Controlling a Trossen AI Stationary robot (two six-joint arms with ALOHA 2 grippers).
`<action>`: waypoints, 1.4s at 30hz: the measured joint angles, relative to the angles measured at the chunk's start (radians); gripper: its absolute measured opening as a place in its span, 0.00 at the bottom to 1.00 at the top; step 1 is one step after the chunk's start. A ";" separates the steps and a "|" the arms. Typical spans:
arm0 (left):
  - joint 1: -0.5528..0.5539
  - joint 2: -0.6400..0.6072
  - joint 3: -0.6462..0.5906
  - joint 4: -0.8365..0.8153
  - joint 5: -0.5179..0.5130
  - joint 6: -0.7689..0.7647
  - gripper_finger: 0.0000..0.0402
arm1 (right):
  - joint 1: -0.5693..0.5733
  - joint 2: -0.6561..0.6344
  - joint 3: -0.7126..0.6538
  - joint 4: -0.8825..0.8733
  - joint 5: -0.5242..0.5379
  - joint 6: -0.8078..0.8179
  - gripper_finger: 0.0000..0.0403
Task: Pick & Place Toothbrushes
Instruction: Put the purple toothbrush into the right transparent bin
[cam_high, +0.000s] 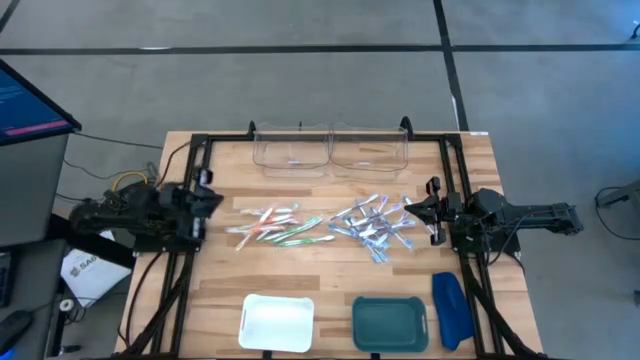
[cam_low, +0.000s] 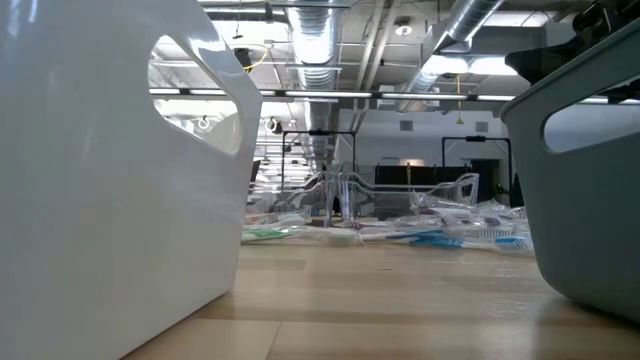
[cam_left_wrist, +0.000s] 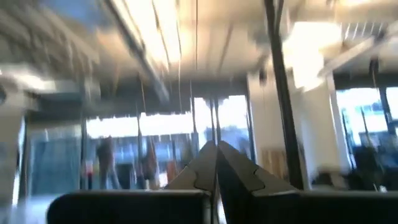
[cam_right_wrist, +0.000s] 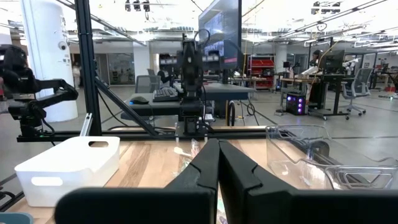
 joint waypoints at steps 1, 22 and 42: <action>0.000 0.026 0.000 0.081 0.001 0.000 0.02 | 0.000 0.000 0.000 0.000 0.000 0.000 0.00; 0.000 0.817 0.261 0.623 0.253 -0.068 0.02 | 0.000 0.000 0.000 0.000 0.000 0.000 0.00; 0.002 0.846 0.455 0.259 0.417 -0.018 0.02 | 0.000 0.000 0.000 0.000 0.000 0.000 0.00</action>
